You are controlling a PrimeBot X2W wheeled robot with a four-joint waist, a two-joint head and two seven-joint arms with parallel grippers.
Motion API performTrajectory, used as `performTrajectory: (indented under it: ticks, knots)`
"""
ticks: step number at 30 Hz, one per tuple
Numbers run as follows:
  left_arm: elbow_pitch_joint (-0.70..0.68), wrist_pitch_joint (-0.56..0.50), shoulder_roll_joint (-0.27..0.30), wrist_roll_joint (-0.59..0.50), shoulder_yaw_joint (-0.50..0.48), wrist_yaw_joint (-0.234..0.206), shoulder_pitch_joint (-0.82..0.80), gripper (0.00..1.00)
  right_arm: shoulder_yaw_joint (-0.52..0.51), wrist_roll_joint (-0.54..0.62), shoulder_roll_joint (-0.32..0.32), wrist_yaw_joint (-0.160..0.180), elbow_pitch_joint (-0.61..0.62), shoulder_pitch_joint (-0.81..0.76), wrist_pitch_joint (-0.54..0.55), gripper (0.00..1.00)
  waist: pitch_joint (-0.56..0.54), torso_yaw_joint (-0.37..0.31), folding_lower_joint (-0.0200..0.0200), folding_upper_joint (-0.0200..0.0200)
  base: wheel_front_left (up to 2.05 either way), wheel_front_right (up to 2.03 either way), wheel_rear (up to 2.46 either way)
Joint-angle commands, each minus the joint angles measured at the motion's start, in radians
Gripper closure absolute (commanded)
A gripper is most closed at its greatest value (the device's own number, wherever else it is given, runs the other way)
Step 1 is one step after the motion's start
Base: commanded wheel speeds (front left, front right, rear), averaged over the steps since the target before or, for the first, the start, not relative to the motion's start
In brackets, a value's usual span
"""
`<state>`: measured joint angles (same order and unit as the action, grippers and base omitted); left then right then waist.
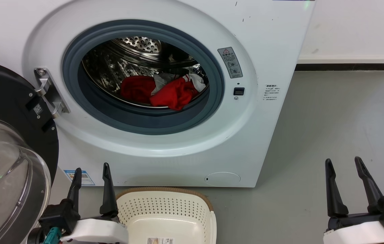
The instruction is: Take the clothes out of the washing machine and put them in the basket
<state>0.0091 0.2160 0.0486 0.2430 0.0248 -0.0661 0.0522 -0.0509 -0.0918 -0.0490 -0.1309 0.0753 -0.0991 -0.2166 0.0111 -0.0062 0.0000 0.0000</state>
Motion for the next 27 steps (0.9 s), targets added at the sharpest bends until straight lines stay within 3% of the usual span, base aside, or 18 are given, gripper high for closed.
performTrajectory:
  ticks: [1,16,27]
  knots:
    - [-0.003,0.011,0.002,-0.018,0.002,-0.004,0.000,0.00,0.002,0.019,-0.002,0.000,0.012,-0.007,-0.009,0.00,0.000,0.000,0.0000,0.0000,0.00,0.00,0.00]
    - [0.019,0.038,0.002,-0.106,0.010,-0.006,0.019,0.00,0.001,0.126,-0.002,0.000,0.020,-0.029,-0.037,0.00,-0.001,0.001,0.0000,0.0000,0.00,0.00,0.00]
    - [0.043,0.050,0.002,-0.137,0.014,-0.006,0.023,0.00,-0.002,0.127,-0.002,0.000,0.016,-0.039,-0.050,0.00,-0.001,0.002,0.0000,0.0000,0.00,0.00,0.00]
